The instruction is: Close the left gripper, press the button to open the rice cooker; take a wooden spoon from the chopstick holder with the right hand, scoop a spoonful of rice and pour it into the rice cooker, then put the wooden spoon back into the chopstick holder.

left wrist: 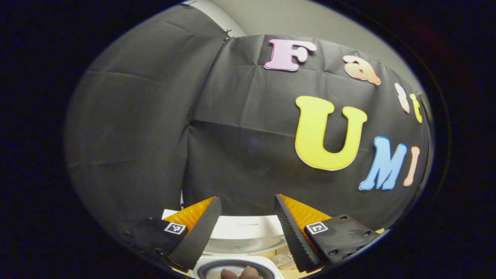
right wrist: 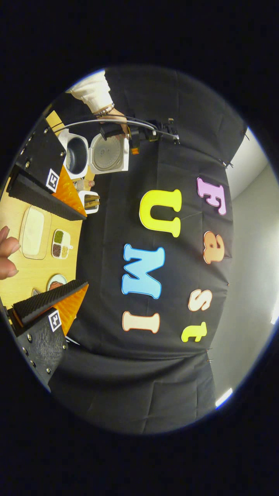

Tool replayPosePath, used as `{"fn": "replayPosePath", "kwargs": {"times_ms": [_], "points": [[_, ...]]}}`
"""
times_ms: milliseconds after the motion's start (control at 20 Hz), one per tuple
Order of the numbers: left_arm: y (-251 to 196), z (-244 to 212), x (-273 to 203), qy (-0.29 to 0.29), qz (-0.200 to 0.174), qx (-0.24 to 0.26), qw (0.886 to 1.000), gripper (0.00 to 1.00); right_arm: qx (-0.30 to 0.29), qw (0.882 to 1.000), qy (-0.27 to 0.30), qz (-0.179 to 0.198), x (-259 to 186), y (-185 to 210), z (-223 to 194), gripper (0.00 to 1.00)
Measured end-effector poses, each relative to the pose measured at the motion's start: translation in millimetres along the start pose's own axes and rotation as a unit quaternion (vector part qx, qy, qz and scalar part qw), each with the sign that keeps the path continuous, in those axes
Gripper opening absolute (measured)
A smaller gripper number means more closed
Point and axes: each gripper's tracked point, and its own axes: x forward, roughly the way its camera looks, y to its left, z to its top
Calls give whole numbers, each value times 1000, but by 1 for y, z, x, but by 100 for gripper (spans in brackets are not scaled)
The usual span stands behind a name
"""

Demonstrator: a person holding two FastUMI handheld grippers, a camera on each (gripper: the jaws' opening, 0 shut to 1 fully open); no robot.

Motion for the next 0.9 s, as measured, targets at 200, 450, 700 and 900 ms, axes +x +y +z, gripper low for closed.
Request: {"fn": "replayPosePath", "kwargs": {"times_ms": [200, 450, 700, 900], "points": [[-2, -19, 31, 43, 13, 37, 998, 95, -4, 1000, 4, 2, 0, 0, -1, 94], [-1, -26, 8, 74, 36, 49, 995, 97, 24, 999, 22, 21, 1, 9, -14, 94], [-20, -74, -78, 84, 8, 52, 995, 94, 45, 998, 33, 38, 0, 9, -21, 94], [-17, -134, -127, 130, -1, 10, 992, 95, 59, 997, 37, 43, 1, 8, -23, 94]]}}
